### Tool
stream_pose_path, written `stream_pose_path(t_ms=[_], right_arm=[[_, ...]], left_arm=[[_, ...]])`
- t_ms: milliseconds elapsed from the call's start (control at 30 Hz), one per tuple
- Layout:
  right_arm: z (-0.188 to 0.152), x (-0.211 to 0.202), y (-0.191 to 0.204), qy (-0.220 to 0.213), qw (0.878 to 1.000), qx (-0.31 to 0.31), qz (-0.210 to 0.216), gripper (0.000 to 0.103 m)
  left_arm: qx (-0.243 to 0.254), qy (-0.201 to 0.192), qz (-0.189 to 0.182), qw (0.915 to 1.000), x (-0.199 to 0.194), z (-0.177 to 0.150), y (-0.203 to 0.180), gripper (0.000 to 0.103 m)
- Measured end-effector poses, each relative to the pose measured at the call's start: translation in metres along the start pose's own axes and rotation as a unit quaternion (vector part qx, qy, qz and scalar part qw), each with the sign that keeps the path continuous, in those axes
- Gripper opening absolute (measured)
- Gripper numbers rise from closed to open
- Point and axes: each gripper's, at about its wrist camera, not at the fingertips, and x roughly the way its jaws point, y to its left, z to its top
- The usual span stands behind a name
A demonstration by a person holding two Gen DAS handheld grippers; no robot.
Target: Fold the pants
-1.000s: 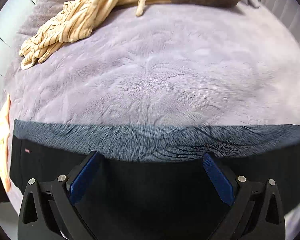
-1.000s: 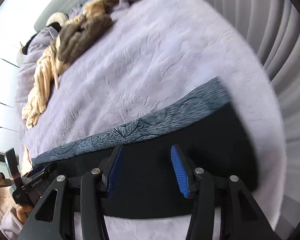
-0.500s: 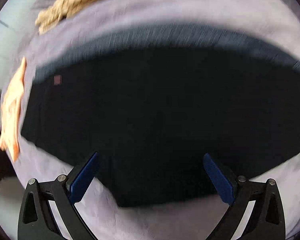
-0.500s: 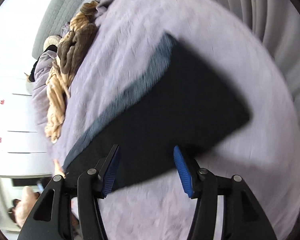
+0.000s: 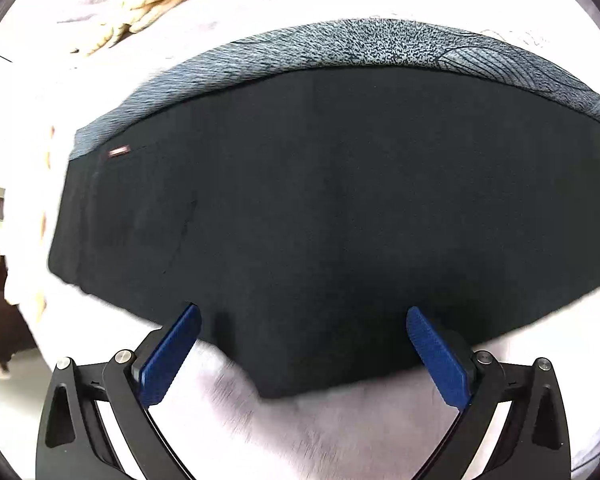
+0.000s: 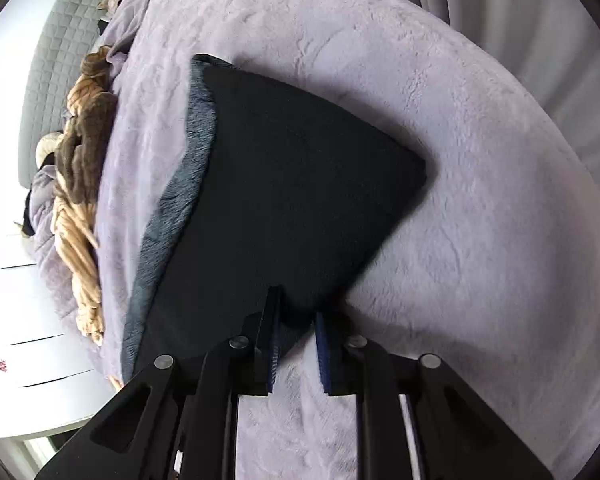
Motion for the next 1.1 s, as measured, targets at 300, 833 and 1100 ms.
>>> stream_pose_path(t_ms=[300,833,1100], right_arm=[[-0.075,-0.014,0.032,0.071,0.991,-0.101,0.045,0.056],[-0.131,0.029,0.067,0.136,0.98,-0.143,0.018,0.06],[-0.137,0.032,0.063,0.141,0.978,-0.154,-0.001,0.08]], left_arm=[[0.011,0.002,-0.026,0.9996,-0.04,-0.048,0.011,0.103],[-0.018,-0.021,-0.074,0.9969,-0.087,-0.074,-0.014,0.103],[-0.001,0.006,-0.067,0.9977,-0.075,-0.07,-0.016,0.103]])
